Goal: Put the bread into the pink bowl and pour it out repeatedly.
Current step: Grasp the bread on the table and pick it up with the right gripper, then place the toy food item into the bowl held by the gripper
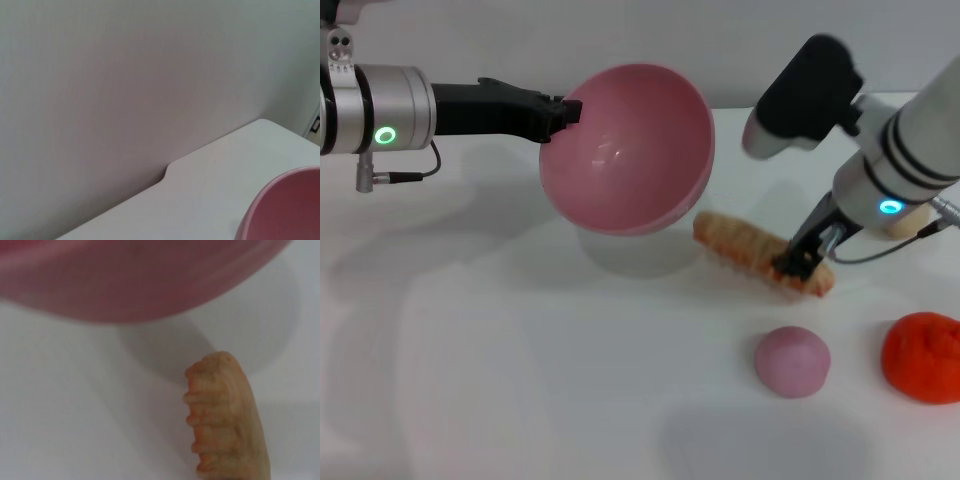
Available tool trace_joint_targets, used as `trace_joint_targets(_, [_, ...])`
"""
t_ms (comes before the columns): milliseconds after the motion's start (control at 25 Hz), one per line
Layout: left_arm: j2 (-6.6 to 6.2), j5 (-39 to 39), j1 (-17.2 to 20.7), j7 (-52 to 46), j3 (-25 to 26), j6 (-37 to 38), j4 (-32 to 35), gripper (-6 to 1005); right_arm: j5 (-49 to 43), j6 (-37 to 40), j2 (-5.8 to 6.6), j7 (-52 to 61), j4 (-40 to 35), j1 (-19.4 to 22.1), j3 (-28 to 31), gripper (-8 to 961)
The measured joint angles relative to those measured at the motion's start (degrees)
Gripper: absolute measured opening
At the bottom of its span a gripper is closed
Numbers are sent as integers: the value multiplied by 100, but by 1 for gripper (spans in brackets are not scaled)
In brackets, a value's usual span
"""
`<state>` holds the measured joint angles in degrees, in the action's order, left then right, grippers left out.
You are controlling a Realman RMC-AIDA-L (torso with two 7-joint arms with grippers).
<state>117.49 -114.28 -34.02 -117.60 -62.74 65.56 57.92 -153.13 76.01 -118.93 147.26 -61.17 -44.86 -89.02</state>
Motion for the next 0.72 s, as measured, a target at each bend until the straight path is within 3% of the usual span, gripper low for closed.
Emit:
trace_joint_targets(280, [-7,-26,20,0,9,-39,-36,48,-78,-349,-33,98,-1284,738,736,152])
trace_joint_targets(560, [-9,-33,88,0,9,-78,-51,48,-356,-1016,-56,101,-2446,1007,1490,143])
trace_joint_targets(720, [-9,-42,115,0,8,-80,-62,48,-132,-1479,-67,88,-3004,1072,1500,141])
